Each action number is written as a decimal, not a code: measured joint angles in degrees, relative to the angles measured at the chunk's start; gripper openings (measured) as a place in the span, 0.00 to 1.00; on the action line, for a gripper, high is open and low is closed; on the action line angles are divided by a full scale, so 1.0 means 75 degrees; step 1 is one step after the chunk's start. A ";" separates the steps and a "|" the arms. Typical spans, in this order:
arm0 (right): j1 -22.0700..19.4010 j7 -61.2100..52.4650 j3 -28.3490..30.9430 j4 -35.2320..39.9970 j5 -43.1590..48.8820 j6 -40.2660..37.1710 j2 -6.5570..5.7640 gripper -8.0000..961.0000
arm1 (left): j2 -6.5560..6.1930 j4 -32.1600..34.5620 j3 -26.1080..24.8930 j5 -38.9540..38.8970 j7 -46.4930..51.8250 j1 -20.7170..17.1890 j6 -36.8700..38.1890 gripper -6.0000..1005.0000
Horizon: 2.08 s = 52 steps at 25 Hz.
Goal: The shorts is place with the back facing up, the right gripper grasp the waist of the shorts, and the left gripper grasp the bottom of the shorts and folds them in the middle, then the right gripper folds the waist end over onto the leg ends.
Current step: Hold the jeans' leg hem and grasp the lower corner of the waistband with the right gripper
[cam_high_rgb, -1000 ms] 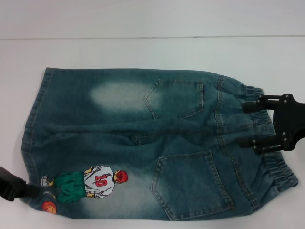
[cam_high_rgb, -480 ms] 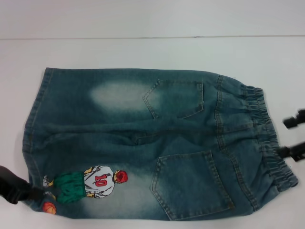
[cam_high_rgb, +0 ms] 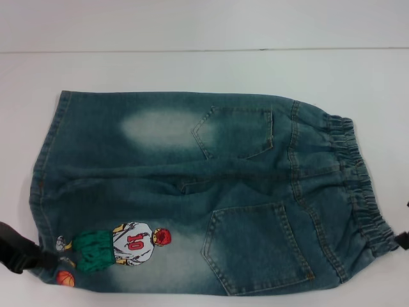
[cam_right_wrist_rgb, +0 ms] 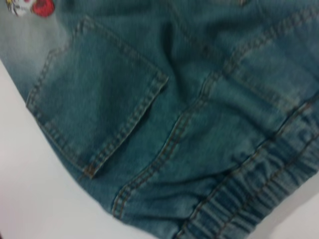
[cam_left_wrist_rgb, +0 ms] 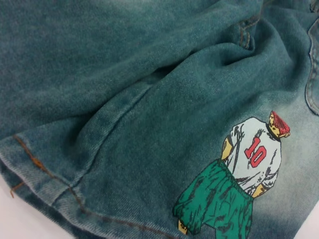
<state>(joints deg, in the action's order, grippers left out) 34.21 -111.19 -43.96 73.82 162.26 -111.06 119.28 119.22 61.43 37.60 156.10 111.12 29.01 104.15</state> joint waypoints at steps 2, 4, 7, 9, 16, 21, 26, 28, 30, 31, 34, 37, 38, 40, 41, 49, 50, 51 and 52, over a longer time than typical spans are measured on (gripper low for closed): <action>-0.0022 -0.0073 -0.0128 -0.0040 0.0030 -0.0011 0.0012 0.85 | 0.0000 0.0000 0.0001 -0.0001 -0.0008 -0.0004 -0.0001 0.01; -0.0026 -0.0120 -0.0239 -0.0162 0.0051 0.0002 0.0024 0.85 | 0.0003 0.0000 0.0002 -0.0001 -0.0012 -0.0004 -0.0009 0.01; -0.0039 -0.0263 -0.0481 -0.0536 0.0205 0.0275 0.0035 0.84 | 0.0022 0.0000 0.0037 -0.0002 -0.0015 -0.0042 -0.0022 0.01; -0.0041 -0.0290 -0.0524 -0.0597 0.0234 0.0346 0.0038 0.84 | 0.0038 0.0000 0.0086 -0.0002 -0.0013 -0.0071 -0.0024 0.01; -0.0024 -0.0378 -0.0738 -0.0861 0.0252 0.0505 0.0056 0.84 | 0.0062 0.0000 0.0090 -0.0002 0.0000 -0.0103 -0.0027 0.01; 0.0029 -0.0363 -0.0850 -0.1249 0.0244 0.0751 0.0057 0.83 | 0.0089 0.0000 0.0087 -0.0002 -0.0008 -0.0129 -0.0035 0.01; 0.0039 -0.0231 -0.0859 -0.1283 0.0138 0.0827 0.0057 0.83 | 0.0093 0.0001 0.0097 -0.0002 0.0023 -0.0132 -0.0036 0.01; 0.0036 -0.0127 -0.0861 -0.1284 -0.0018 0.0830 0.0055 0.83 | 0.0092 0.0001 0.0097 -0.0002 0.0034 -0.0132 -0.0036 0.01; 0.0022 -0.0048 -0.0863 -0.1269 -0.0167 0.0815 0.0050 0.83 | 0.0091 0.0001 0.0097 -0.0001 0.0042 -0.0131 -0.0036 0.01; 0.0013 -0.0006 -0.0864 -0.1260 -0.0245 0.0803 0.0046 0.83 | 0.0091 0.0001 0.0097 -0.0001 0.0042 -0.0131 -0.0036 0.01; 0.0007 0.0077 -0.0865 -0.1276 -0.0411 0.0790 0.0045 0.82 | 0.0097 0.0000 0.0097 -0.0001 0.0051 -0.0129 -0.0035 0.01; 0.0008 0.0121 -0.0865 -0.1283 -0.0489 0.0825 0.0051 0.82 | 0.0099 0.0001 0.0097 -0.0001 0.0053 -0.0129 -0.0035 0.00; 0.0008 0.0135 -0.0865 -0.1284 -0.0515 0.0837 0.0053 0.82 | 0.0103 0.0001 0.0097 -0.0001 0.0053 -0.0129 -0.0036 0.00; 0.0000 0.0171 -0.0866 -0.1284 -0.0582 0.0840 0.0049 0.82 | 0.0109 -0.0009 0.0097 -0.0001 0.0055 -0.0129 -0.0041 0.01; -0.0006 0.0185 -0.0866 -0.1284 -0.0610 0.0839 0.0046 0.82 | 0.0110 -0.0029 0.0097 -0.0001 0.0055 -0.0127 -0.0046 0.01; -0.0033 0.0307 -0.0866 -0.1500 -0.0671 0.0876 0.0054 0.81 | 0.0112 -0.0094 0.0096 -0.0001 0.0055 -0.0106 -0.0152 0.01; -0.0051 0.0399 -0.0865 -0.1503 -0.0701 0.0875 0.0054 0.81 | 0.0112 -0.0094 0.0093 -0.0001 0.0055 -0.0106 -0.0160 0.01; -0.0077 0.0477 -0.0866 -0.1493 -0.0734 0.0872 0.0057 0.81 | 0.0112 -0.0094 0.0092 -0.0001 0.0057 -0.0106 -0.0163 0.01; -0.0099 0.0540 -0.0868 -0.1474 -0.0760 0.0869 0.0060 0.81 | 0.0112 -0.0094 0.0095 -0.0001 0.0060 -0.0106 -0.0165 0.01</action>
<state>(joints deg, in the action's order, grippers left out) 33.47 -107.14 -50.47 62.76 156.56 -104.54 119.73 120.06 60.73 38.31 156.09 111.57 28.21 102.91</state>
